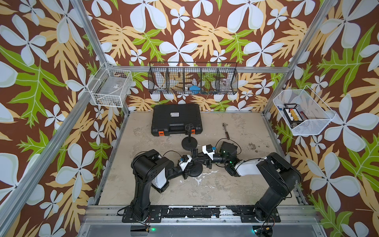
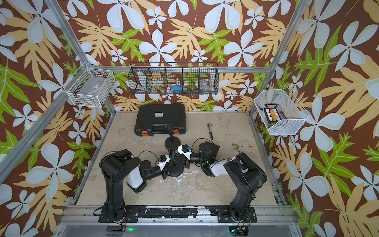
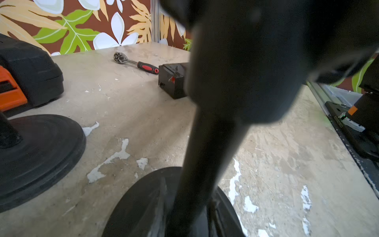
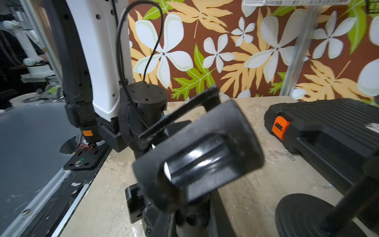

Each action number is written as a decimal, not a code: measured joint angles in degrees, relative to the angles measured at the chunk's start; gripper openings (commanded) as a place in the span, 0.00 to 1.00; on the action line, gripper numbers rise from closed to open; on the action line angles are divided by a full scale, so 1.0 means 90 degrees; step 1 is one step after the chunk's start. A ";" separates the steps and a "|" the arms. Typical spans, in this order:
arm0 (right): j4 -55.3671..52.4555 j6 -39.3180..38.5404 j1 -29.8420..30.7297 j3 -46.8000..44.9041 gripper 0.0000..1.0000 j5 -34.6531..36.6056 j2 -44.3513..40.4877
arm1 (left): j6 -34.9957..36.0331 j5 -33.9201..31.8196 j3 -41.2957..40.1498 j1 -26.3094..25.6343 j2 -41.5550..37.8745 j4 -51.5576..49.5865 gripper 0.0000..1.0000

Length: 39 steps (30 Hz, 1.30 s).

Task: Assemble a microphone stand
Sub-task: Screw the microphone stand pole into the microphone stand base.

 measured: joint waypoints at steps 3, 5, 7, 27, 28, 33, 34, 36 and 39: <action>0.0576 0.0170 0.0359 -0.0384 0.00 0.1073 -0.0063 | -0.0022 0.0002 -0.0034 -0.0010 -0.0107 0.0000 0.35; 0.0959 0.0294 0.0610 -0.0639 0.00 0.1846 -0.0085 | -0.0058 -0.0015 -0.0070 -0.0012 -0.0187 0.0000 0.35; 0.1321 0.0430 0.0877 -0.0886 0.00 0.2676 -0.0092 | -0.0100 -0.0017 -0.0112 -0.0015 -0.0289 0.0000 0.35; 0.1977 0.1032 0.2562 -0.0964 0.04 0.7208 0.0270 | -0.0294 -0.0153 0.0085 -0.0017 -0.0459 0.0029 0.18; 0.1953 0.1035 0.2555 -0.0962 0.10 0.7208 0.0243 | -0.0136 -0.0153 0.0097 -0.0027 -0.0418 0.0080 0.15; 0.1120 0.0957 0.2280 -0.0874 0.56 0.6543 -0.0109 | 0.0066 -0.0107 0.0136 -0.0022 -0.0238 0.0209 0.09; 0.0680 0.0889 0.2171 -0.0884 0.61 0.6288 -0.0165 | 0.0080 -0.0104 0.0148 -0.0022 -0.0209 0.0214 0.09; 0.0255 0.0789 0.1885 -0.0848 0.62 0.5734 -0.0393 | 0.0112 -0.0083 0.0143 -0.0019 -0.0187 0.0219 0.08; -0.0226 0.0682 0.1358 -0.0843 0.62 0.4614 -0.0690 | 0.0138 -0.0063 0.0136 -0.0019 -0.0170 0.0221 0.07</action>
